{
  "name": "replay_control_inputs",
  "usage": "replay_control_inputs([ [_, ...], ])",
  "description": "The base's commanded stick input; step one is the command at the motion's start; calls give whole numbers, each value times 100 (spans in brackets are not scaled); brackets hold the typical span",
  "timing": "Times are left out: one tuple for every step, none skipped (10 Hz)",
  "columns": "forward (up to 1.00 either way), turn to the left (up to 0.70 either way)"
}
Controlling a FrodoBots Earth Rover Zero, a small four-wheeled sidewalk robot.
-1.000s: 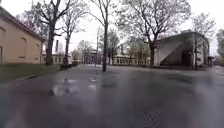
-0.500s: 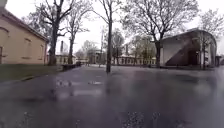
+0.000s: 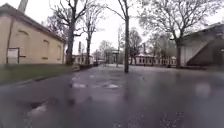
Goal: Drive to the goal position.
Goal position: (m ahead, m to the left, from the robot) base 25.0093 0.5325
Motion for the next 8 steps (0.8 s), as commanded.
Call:
replay_control_inputs([
  [100,0],
  [100,0],
  [100,0],
  [100,0],
  [100,0],
  [100,0],
  [100,0],
  [100,0],
])
